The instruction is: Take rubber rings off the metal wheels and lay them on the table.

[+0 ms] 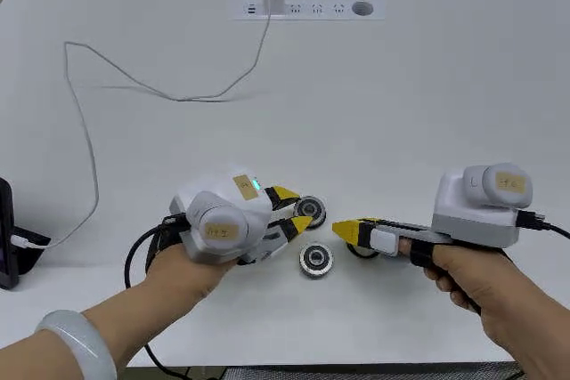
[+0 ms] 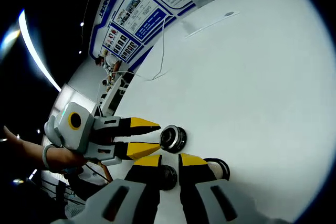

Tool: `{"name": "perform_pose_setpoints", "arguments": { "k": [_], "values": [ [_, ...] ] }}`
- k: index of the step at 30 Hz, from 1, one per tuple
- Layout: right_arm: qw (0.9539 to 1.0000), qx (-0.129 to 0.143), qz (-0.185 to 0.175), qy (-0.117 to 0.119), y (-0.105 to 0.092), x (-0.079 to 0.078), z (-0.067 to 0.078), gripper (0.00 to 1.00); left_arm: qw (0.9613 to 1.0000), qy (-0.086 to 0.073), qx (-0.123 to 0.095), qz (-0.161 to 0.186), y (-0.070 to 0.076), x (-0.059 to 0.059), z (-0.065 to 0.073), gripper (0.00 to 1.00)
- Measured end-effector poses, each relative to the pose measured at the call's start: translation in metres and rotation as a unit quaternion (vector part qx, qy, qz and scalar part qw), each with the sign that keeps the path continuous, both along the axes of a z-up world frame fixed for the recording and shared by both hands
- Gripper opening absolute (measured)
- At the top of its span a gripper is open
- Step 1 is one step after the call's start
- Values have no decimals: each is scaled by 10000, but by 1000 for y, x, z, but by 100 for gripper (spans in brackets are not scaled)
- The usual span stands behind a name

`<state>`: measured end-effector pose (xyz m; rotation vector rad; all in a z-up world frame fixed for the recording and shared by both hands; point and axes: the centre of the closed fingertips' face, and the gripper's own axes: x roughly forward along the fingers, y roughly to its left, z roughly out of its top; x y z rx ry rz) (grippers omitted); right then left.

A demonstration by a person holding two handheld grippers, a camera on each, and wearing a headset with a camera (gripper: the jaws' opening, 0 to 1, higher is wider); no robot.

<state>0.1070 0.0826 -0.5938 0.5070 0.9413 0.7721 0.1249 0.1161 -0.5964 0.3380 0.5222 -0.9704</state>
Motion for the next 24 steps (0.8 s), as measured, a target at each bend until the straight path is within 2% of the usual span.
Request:
{"name": "perform_pose_setpoints", "arguments": {
  "k": [9, 17, 24],
  "values": [
    [10000, 14, -46, 1, 0, 4, -3, 14, 9999, 33, 97, -42, -5, 3, -7, 17],
    [9999, 55, -107, 10, 1, 7, -2, 14, 9999, 54, 114, -85, -8, 3, -6, 14],
    [9995, 126, -243, 126, 7, 13, -6, 14, 9999, 107, 87, -58, -6, 3, -8, 14]
  ]
}}
